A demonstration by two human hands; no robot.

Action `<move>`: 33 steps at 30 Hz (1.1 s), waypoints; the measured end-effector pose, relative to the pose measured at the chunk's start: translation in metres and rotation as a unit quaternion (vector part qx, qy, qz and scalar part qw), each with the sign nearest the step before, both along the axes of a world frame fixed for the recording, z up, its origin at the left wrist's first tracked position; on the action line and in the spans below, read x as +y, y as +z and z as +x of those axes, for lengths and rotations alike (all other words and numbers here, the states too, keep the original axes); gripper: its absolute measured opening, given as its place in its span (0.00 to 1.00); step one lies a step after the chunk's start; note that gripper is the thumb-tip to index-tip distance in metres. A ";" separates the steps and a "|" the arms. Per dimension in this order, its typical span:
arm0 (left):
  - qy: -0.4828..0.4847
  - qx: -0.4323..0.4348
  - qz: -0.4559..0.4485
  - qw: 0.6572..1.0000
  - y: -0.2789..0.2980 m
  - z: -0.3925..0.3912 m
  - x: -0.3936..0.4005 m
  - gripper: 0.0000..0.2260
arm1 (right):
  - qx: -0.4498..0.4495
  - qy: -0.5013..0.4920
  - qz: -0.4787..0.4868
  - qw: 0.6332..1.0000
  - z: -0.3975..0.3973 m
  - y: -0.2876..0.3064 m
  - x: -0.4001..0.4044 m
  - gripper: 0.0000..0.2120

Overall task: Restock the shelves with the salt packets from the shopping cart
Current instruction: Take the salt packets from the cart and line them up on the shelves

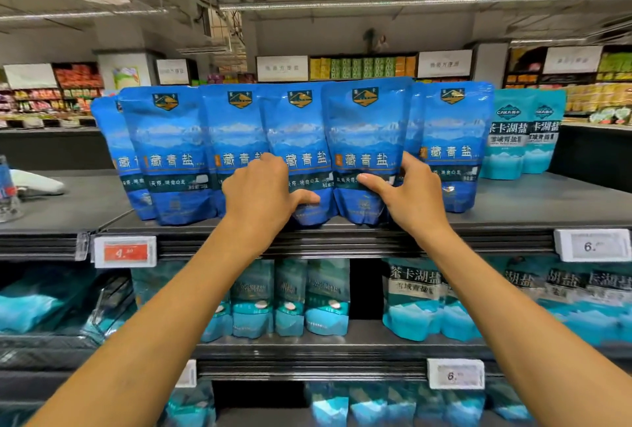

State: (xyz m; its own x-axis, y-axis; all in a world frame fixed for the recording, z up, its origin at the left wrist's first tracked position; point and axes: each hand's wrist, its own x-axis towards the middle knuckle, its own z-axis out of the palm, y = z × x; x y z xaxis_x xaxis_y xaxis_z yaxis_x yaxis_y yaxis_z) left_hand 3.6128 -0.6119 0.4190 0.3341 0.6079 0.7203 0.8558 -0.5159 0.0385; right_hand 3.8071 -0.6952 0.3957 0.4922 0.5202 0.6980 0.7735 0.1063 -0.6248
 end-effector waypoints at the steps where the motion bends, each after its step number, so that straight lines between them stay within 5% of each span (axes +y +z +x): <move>1: 0.000 -0.007 0.006 1.000 -0.001 0.000 0.000 0.31 | 0.000 -0.002 -0.001 1.000 -0.001 -0.001 0.002 0.21; 8: 0.020 -0.007 0.051 0.998 -0.021 -0.003 0.004 0.36 | -0.026 -0.062 0.022 0.997 0.001 -0.008 0.009 0.27; 19: -0.057 -0.015 0.050 0.997 -0.038 -0.010 0.005 0.19 | -0.040 -0.055 -0.010 0.998 -0.003 -0.013 0.014 0.28; 33: -0.065 -0.060 0.122 0.989 -0.050 -0.012 0.004 0.13 | -0.021 -0.054 0.006 0.998 -0.005 -0.021 0.009 0.25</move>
